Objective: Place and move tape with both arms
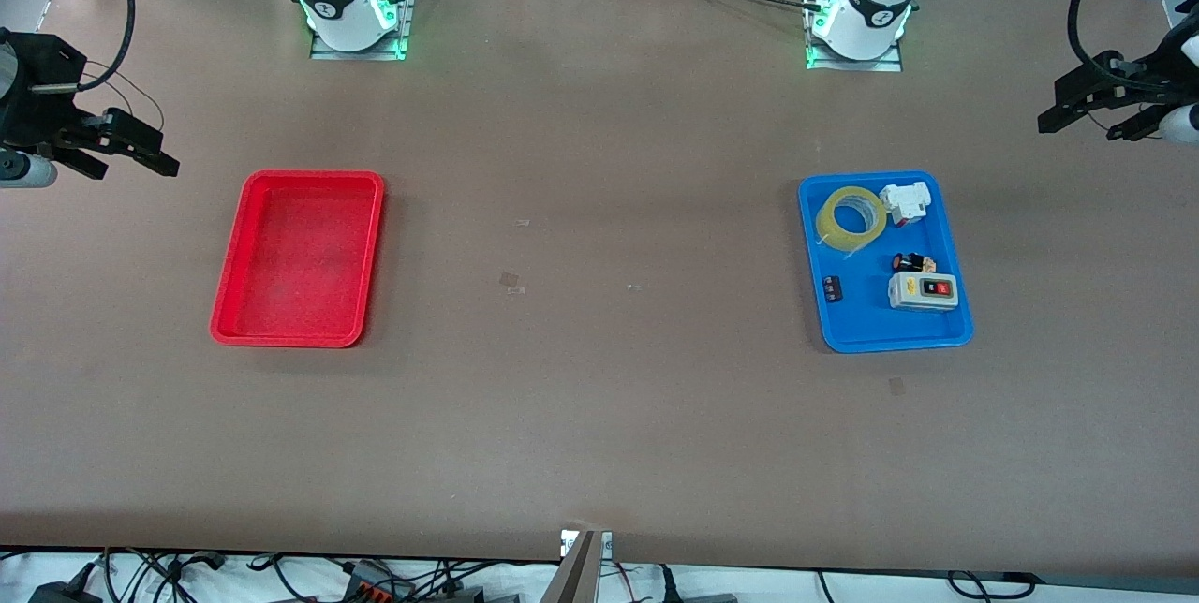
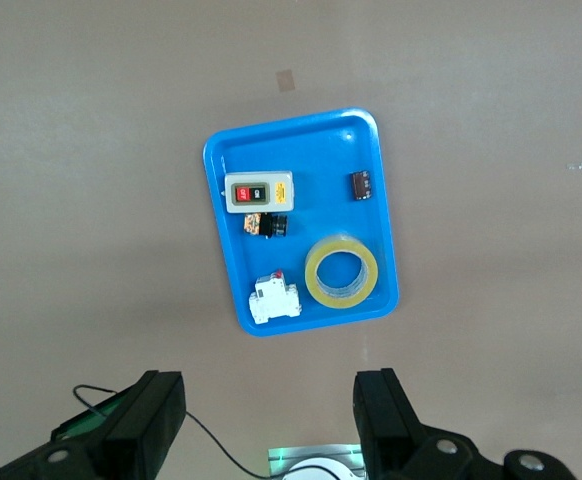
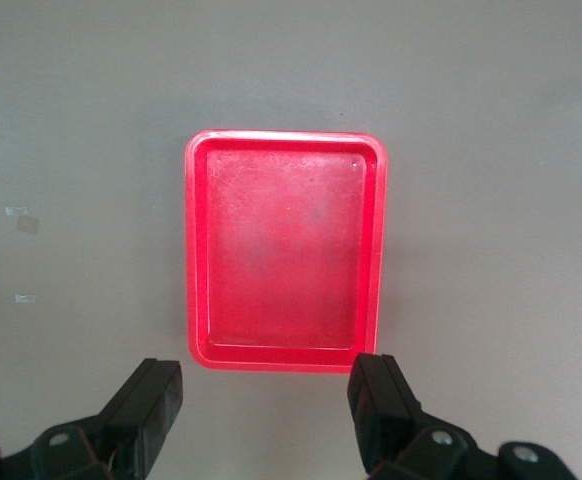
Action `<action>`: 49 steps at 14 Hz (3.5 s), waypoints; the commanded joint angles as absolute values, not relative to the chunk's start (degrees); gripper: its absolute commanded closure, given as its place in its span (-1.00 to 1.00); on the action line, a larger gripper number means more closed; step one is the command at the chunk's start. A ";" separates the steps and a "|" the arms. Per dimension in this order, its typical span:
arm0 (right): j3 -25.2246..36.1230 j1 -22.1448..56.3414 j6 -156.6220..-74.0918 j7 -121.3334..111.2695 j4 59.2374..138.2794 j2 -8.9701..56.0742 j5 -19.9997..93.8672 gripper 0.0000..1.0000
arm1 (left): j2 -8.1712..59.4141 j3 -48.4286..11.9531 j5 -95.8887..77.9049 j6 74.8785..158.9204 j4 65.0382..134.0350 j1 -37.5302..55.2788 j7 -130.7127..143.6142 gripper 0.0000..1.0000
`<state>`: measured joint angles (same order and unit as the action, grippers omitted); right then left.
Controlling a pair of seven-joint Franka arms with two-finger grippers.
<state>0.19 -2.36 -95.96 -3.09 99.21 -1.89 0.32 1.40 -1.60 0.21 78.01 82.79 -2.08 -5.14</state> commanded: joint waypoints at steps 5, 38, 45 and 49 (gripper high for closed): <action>-0.88 -3.43 -95.36 -3.96 99.76 -3.43 -0.09 -0.99 | 0.09 -0.18 1.05 78.13 84.55 -1.05 -5.54 -1.00; -0.88 -2.90 -94.66 -3.43 99.23 -3.25 -0.09 -0.99 | 0.88 -3.78 1.05 106.77 116.08 -1.41 -5.63 -1.00; -0.88 -2.90 -94.66 -3.51 99.23 -3.25 -0.09 -0.99 | 1.32 -3.78 1.05 129.52 136.12 -1.76 -5.63 -1.00; -0.88 -2.90 -94.66 -3.43 99.23 -3.25 -0.09 -0.99 | 7.19 -3.87 0.88 136.48 138.43 -1.84 -5.10 -1.00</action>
